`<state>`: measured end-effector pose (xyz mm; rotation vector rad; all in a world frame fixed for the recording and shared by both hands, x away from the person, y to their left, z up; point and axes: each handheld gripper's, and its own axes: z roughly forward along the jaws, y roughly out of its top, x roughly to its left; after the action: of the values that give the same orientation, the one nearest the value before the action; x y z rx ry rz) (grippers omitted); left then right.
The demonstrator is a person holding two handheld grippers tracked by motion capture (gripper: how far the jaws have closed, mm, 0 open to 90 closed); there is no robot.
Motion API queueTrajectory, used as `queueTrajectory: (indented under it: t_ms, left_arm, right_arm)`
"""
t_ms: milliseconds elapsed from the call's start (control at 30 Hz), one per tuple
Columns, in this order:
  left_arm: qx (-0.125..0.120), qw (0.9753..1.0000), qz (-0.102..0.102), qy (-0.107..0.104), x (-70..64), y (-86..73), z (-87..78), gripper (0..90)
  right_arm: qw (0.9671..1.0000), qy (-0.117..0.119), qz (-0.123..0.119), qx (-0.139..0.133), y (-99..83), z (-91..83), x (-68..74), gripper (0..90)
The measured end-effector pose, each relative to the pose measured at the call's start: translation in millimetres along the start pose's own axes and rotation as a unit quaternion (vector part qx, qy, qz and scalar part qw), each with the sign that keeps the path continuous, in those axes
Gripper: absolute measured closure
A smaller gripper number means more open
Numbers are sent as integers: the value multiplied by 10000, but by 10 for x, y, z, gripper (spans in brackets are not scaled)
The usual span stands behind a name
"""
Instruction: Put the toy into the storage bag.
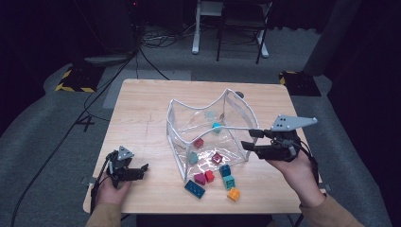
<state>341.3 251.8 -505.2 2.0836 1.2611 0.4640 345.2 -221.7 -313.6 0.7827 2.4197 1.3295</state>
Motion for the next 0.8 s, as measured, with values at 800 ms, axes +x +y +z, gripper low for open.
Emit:
queueTrajectory:
  t_ms: [800]
  left_arm:
    - [-1,10000,-21,19,0,0,0,151]
  right_arm:
    - [9983,95,472,324,-1032,516,133,464]
